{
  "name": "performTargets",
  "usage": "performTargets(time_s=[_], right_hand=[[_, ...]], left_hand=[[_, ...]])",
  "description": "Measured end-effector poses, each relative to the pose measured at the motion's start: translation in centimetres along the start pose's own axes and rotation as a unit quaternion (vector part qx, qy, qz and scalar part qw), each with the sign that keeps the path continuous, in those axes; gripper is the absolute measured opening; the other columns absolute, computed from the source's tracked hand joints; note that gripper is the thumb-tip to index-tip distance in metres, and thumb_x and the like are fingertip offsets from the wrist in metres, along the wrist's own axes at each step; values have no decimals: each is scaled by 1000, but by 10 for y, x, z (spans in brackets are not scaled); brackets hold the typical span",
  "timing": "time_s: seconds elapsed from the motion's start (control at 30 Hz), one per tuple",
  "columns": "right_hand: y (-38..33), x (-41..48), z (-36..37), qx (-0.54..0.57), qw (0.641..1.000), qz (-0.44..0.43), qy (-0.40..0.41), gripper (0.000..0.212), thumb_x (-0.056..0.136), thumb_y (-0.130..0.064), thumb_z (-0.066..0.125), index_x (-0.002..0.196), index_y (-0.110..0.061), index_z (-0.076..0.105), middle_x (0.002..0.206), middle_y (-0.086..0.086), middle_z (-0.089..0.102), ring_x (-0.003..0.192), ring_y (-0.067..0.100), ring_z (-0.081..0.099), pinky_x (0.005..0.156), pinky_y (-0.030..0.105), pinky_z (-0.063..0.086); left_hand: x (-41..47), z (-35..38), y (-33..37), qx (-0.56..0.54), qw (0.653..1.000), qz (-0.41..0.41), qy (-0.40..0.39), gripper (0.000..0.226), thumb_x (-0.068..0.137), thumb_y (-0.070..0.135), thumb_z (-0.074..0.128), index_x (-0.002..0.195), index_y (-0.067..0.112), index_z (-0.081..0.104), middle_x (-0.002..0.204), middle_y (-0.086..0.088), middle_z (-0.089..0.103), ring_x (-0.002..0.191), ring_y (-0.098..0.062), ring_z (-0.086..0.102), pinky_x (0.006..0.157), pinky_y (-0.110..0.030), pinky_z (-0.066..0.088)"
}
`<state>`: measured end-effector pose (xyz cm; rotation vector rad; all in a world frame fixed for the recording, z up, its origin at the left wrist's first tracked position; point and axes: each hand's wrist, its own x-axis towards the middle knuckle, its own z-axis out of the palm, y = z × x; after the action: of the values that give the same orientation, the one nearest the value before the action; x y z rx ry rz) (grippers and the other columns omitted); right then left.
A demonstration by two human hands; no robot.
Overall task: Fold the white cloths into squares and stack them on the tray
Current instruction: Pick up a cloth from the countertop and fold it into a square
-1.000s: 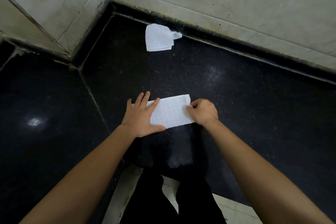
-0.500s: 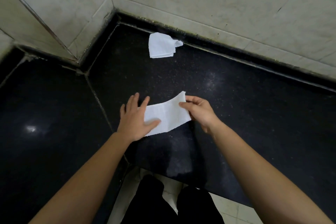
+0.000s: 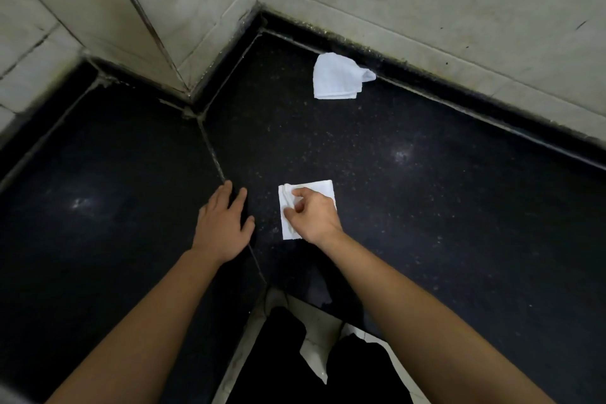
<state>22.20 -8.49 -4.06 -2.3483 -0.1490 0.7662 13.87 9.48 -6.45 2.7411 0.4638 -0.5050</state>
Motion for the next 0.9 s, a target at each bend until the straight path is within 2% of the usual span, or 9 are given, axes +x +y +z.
performTargets(time_s=[0.1,0.2,0.27,0.33,0.43,0.47,0.53,0.7,0.9], right_hand=[[2,-5,-3,26,1000,-2,-16,49,93,-40,64,138,-24,55,89,-15,65,102,9,62,89,18,44],[17,-16,-19,85,995,-24,43,38,96,-38,58,131,-25,62,102,-8,67,98,11,65,89,25,52],[37,-24,-33,-10,990,-103,100,36,99,-31,54,132,-20,61,117,-3,62,97,12,63,89,31,53],[58,-26,-46,-169,959,-197,111,43,102,-31,48,143,-17,51,139,2,52,118,20,55,99,38,49],[68,-19,-55,-313,929,-196,-12,65,105,-48,28,160,-18,10,168,5,2,153,26,7,121,45,17],[70,-15,-56,-343,920,-186,-42,69,105,-52,23,160,-17,-1,167,3,-11,153,24,-8,123,45,7],[71,-11,-54,-388,899,-191,-68,74,103,-57,16,158,-15,-11,164,2,-22,151,24,-20,124,46,-3],[80,-1,-48,-451,868,-190,-89,81,98,-64,8,156,-13,-18,163,2,-27,150,27,-24,123,50,-5],[87,5,-44,-445,870,-180,-110,85,94,-69,5,154,-16,-24,158,-2,-36,149,25,-26,123,48,-10]], left_hand=[[-1,-4,-1,5,1000,1,-10,69,99,46,46,157,22,18,166,-8,4,152,-26,5,120,-46,16],[-3,-10,4,-20,1000,-5,-8,73,98,49,48,157,20,17,165,-11,8,151,-29,9,120,-49,19],[-6,-13,13,-28,999,23,13,76,96,54,48,157,22,15,165,-11,7,150,-31,10,116,-52,24],[-6,-15,27,-1,995,98,21,78,94,58,48,157,26,14,166,-7,-4,151,-29,5,114,-53,26],[4,-17,47,58,980,190,-22,82,95,61,43,158,25,6,164,1,-20,152,-22,-12,118,-51,22],[8,-16,52,78,975,201,-46,83,96,61,42,159,22,3,163,3,-23,151,-19,-16,119,-51,19],[12,-14,56,114,969,201,-86,86,96,61,40,158,18,0,162,5,-24,150,-15,-18,121,-50,14],[6,-2,46,140,969,185,-88,91,94,67,37,157,16,-6,163,4,-23,151,-14,-16,122,-49,10],[5,8,38,100,974,184,-91,94,92,68,39,156,19,-10,160,6,-28,150,-13,-18,123,-49,-1]])
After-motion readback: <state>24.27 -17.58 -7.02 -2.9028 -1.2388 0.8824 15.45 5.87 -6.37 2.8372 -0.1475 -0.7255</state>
